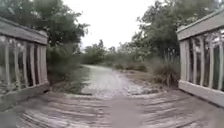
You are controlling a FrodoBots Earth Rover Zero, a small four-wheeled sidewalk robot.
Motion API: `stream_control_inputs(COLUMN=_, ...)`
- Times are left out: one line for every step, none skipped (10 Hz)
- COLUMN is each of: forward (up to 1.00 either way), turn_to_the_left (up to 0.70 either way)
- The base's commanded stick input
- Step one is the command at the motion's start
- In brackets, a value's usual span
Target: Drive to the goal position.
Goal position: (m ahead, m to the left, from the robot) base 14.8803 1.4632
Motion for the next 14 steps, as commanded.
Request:
stream_control_inputs(forward=0.50, turn_to_the_left=0.00)
stream_control_inputs(forward=0.50, turn_to_the_left=0.00)
stream_control_inputs(forward=0.50, turn_to_the_left=0.00)
stream_control_inputs(forward=0.50, turn_to_the_left=0.00)
stream_control_inputs(forward=0.50, turn_to_the_left=0.00)
stream_control_inputs(forward=0.50, turn_to_the_left=0.00)
stream_control_inputs(forward=0.50, turn_to_the_left=0.00)
stream_control_inputs(forward=0.50, turn_to_the_left=0.00)
stream_control_inputs(forward=0.50, turn_to_the_left=0.00)
stream_control_inputs(forward=0.50, turn_to_the_left=0.00)
stream_control_inputs(forward=0.50, turn_to_the_left=0.00)
stream_control_inputs(forward=0.50, turn_to_the_left=0.00)
stream_control_inputs(forward=0.50, turn_to_the_left=0.00)
stream_control_inputs(forward=0.50, turn_to_the_left=0.00)
